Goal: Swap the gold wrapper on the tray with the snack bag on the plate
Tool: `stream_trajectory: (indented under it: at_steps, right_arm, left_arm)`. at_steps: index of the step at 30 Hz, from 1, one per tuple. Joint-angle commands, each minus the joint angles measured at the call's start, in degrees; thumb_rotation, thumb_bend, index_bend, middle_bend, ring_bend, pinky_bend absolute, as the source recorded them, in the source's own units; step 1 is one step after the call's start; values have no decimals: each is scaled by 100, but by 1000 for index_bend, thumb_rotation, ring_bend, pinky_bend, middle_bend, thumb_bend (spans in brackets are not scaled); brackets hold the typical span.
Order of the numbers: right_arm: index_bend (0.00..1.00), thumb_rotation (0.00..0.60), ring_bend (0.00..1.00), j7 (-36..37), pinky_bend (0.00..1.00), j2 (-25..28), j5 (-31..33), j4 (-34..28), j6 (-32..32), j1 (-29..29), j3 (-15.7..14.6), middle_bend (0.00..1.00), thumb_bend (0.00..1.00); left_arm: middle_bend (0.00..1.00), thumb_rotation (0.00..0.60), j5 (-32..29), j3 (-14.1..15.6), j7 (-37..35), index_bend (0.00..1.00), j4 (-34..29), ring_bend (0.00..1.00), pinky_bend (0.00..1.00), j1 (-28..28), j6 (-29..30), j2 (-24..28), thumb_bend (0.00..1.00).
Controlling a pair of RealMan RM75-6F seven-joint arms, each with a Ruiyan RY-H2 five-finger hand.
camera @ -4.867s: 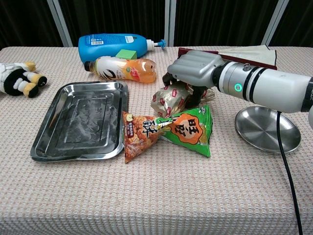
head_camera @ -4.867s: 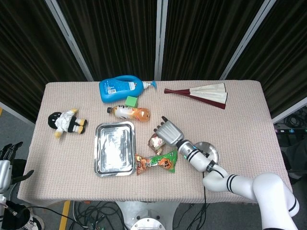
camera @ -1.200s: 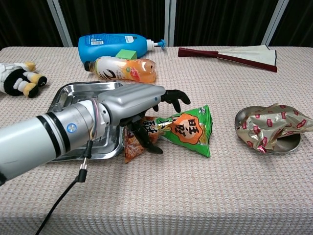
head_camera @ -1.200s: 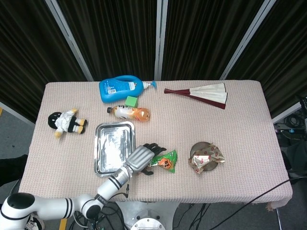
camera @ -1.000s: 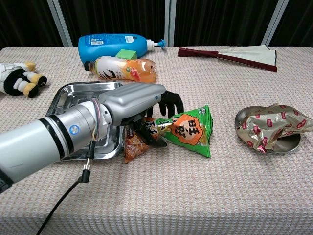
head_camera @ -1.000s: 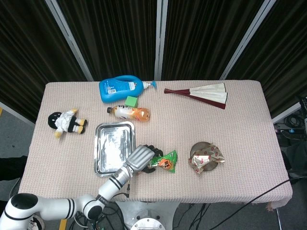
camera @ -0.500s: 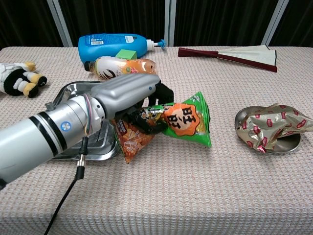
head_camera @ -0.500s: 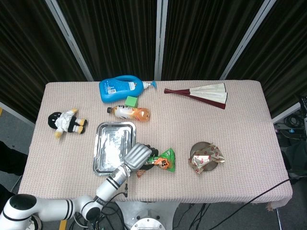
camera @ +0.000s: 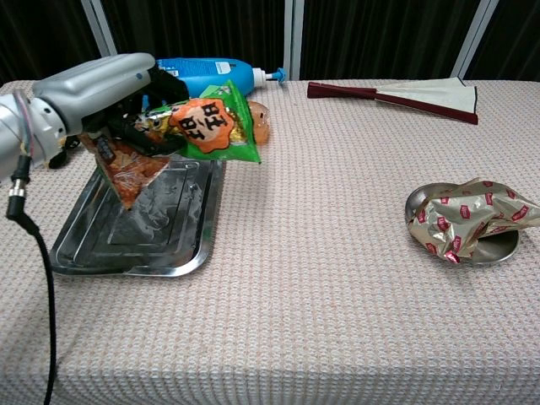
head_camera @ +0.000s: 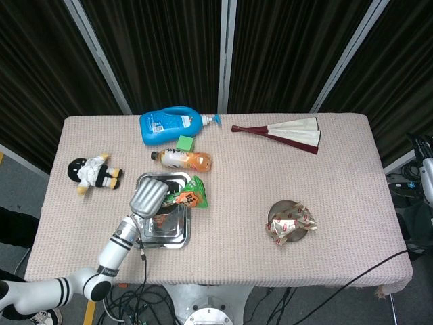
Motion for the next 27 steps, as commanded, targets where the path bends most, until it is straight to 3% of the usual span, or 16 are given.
stream_trajectory:
  at_steps: [1,4,8,12,18,22,27]
  right_arm:
    - [0,600,0,-25,0,6,-22,-31,-3,8,-1,111,0]
    - [0,600,0,-65,0,10,-48,-73,24,-1,-10,110,0]
    - [0,600,0,-88,0,37,-119,-162,149,-54,-21,108,0]
    - [0,600,0,-128,0,77,-233,-275,348,-147,-53,106,0]
    - [0,600,0,-321,0,206,-465,-432,768,-457,-237,102,0]
    - [0,600,0,-588,0,141,-684,-597,1181,-878,-570,71,0]
    - [0,600,0,-654,0,-259,-1027,-555,1707,-1426,-1029,16,0]
  left_arm:
    - [444,600,-140,154,-72,395,100,432,569,72,-223,135,307]
    - [242,600,-66,271,-28,196,180,230,394,123,-195,183,220]
    - [188,600,-70,262,36,152,348,144,304,276,121,92,212]
    - [155,600,-44,229,5,135,170,109,266,448,409,330,211]
    - [153,600,248,324,149,132,-525,91,229,1051,1371,1266,181]
    - [148,600,367,605,-28,132,-947,86,222,1653,1929,1966,182]
    - [148,600,668,1019,-576,132,-714,86,219,2384,2631,2326,177]
